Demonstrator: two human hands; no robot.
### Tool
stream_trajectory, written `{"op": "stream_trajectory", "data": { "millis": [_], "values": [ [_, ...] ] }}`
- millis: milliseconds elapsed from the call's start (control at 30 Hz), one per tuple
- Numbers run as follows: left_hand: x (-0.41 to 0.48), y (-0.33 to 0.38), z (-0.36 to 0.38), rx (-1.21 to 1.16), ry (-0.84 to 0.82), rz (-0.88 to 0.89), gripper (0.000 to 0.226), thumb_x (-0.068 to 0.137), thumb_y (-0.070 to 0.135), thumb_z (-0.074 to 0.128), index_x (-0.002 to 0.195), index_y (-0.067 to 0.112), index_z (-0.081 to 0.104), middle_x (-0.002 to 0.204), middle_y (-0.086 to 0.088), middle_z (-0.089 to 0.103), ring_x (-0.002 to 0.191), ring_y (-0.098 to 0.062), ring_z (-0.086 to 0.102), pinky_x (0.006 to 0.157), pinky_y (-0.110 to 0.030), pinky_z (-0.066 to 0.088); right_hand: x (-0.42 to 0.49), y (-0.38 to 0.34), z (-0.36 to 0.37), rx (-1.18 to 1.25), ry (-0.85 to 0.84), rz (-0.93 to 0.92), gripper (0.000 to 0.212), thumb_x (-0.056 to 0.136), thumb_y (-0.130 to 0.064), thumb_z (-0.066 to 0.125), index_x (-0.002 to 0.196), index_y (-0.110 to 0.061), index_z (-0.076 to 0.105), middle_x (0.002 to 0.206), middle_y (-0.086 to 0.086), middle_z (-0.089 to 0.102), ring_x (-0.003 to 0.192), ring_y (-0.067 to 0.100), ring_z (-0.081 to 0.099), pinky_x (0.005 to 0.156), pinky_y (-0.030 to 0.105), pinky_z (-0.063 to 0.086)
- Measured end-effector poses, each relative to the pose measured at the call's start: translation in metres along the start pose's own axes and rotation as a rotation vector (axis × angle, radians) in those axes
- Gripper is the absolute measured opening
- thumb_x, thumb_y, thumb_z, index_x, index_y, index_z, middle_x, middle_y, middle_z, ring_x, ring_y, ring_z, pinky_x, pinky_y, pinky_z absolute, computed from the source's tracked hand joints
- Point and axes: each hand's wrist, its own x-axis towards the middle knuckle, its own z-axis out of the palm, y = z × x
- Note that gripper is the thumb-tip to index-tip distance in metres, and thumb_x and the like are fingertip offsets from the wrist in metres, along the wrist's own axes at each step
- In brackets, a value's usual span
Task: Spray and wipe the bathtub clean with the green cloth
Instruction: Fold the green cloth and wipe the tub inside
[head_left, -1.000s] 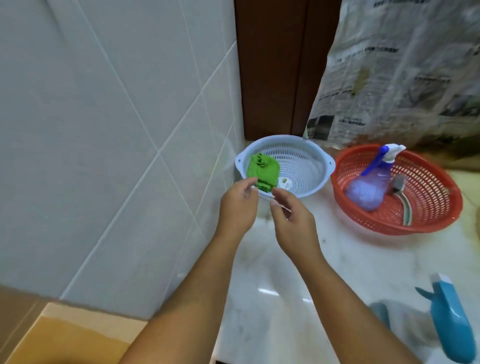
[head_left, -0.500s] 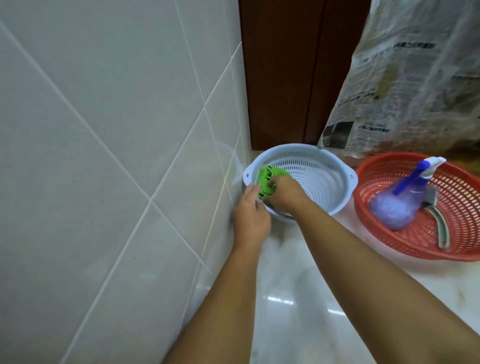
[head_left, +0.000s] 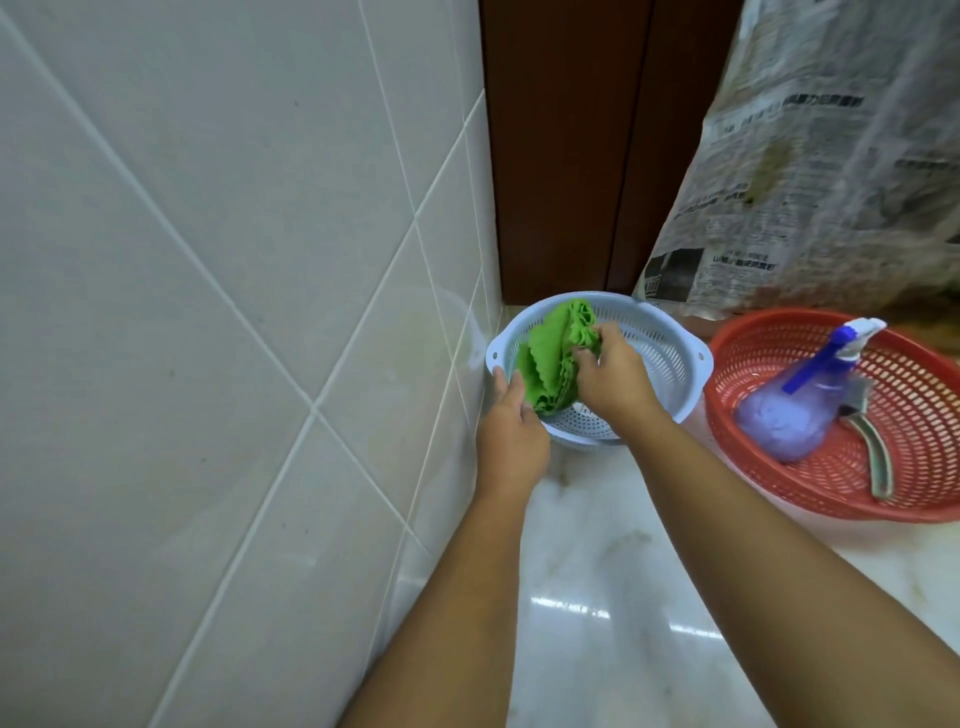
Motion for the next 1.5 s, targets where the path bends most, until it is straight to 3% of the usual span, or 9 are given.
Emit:
{"op": "stream_trajectory", "data": {
  "millis": [167, 433, 567, 667, 833, 967, 1200, 1400, 1500],
  "values": [
    [-0.004, 0.010, -0.001, -0.138, 0.070, -0.010, 0.051, 0.110, 0.014, 0.039, 0.160, 0.026, 0.039, 0.170, 0.010, 0.026, 0.152, -0.008, 0.032, 0.118, -0.021, 0.029, -0.026, -0.023, -0.027, 0.365, 0.164, -0.104, 0.011, 0.097, -0.037, 0.056, 0.106, -0.041, 0.052, 0.092, -0.003, 0.069, 0.088, 0.033, 0.070, 0.080, 0.062, 0.058],
    [-0.039, 0.093, -0.018, -0.453, 0.120, 0.188, 0.049, 0.110, 0.048, 0.041, 0.156, 0.029, 0.045, 0.157, 0.014, 0.046, 0.139, 0.007, 0.041, 0.110, -0.011, 0.033, -0.106, -0.073, -0.090, 0.634, 0.132, -0.334, 0.011, 0.102, -0.022, 0.062, 0.112, -0.023, 0.058, 0.116, 0.029, 0.062, 0.103, 0.041, 0.068, 0.089, 0.064, 0.058],
    [-0.068, 0.107, -0.025, -0.573, -0.061, 0.192, 0.052, 0.099, 0.069, 0.046, 0.141, 0.040, 0.058, 0.144, 0.007, 0.063, 0.136, -0.013, 0.057, 0.117, -0.046, 0.044, -0.151, -0.076, -0.103, 0.710, 0.062, -0.320, 0.024, 0.097, -0.024, 0.064, 0.117, -0.011, 0.057, 0.108, 0.021, 0.066, 0.095, 0.029, 0.068, 0.087, 0.053, 0.060],
    [-0.101, 0.103, -0.028, -0.679, -0.177, 0.162, 0.041, 0.105, 0.053, 0.051, 0.130, 0.027, 0.068, 0.125, -0.008, 0.073, 0.121, -0.030, 0.068, 0.108, -0.060, 0.050, -0.179, -0.073, -0.106, 0.729, 0.025, -0.278, 0.027, 0.094, -0.025, 0.065, 0.117, -0.011, 0.060, 0.107, 0.019, 0.070, 0.093, 0.027, 0.070, 0.086, 0.051, 0.060],
    [-0.170, 0.083, -0.035, -0.672, -0.295, 0.224, 0.048, 0.108, 0.049, 0.049, 0.140, 0.015, 0.060, 0.135, -0.020, 0.066, 0.129, -0.040, 0.061, 0.112, -0.061, 0.045, -0.224, -0.061, -0.104, 0.735, -0.014, -0.219, 0.027, 0.087, -0.025, 0.074, 0.109, -0.012, 0.065, 0.100, 0.018, 0.075, 0.090, 0.021, 0.071, 0.085, 0.042, 0.058],
    [-0.230, 0.069, -0.034, -0.625, -0.173, 0.221, 0.042, 0.103, 0.044, 0.057, 0.136, 0.017, 0.062, 0.129, -0.014, 0.070, 0.123, -0.034, 0.066, 0.106, -0.055, 0.051, -0.264, -0.049, -0.112, 0.689, -0.101, -0.223, 0.014, 0.092, -0.018, 0.074, 0.105, -0.016, 0.071, 0.093, 0.007, 0.077, 0.087, 0.019, 0.071, 0.085, 0.042, 0.058],
    [-0.328, 0.039, -0.027, -0.671, 0.027, 0.070, 0.031, 0.111, 0.032, 0.046, 0.129, 0.018, 0.067, 0.125, -0.008, 0.074, 0.122, -0.024, 0.068, 0.111, -0.050, 0.048, -0.340, -0.025, -0.123, 0.768, -0.309, -0.122, 0.037, 0.086, -0.036, 0.073, 0.113, -0.011, 0.076, 0.102, 0.014, 0.078, 0.099, 0.036, 0.074, 0.093, 0.056, 0.059],
    [-0.411, 0.003, -0.059, -0.727, 0.131, -0.046, 0.067, 0.103, 0.070, 0.037, 0.144, 0.022, 0.059, 0.143, -0.013, 0.063, 0.137, -0.029, 0.057, 0.117, -0.056, 0.040, -0.391, -0.031, -0.106, 0.721, -0.469, -0.102, 0.017, 0.102, -0.022, 0.064, 0.103, -0.010, 0.076, 0.097, 0.016, 0.078, 0.087, 0.025, 0.071, 0.088, 0.047, 0.057],
    [-0.447, -0.021, -0.085, -0.461, 0.204, -0.010, 0.091, 0.082, 0.084, 0.060, 0.159, 0.043, 0.032, 0.161, 0.015, 0.041, 0.145, -0.001, 0.042, 0.122, -0.044, 0.037, -0.416, -0.043, -0.089, 0.723, -0.629, -0.086, 0.021, 0.105, -0.020, 0.059, 0.103, -0.007, 0.075, 0.097, 0.023, 0.076, 0.086, 0.030, 0.071, 0.086, 0.050, 0.056]
  ]
}}
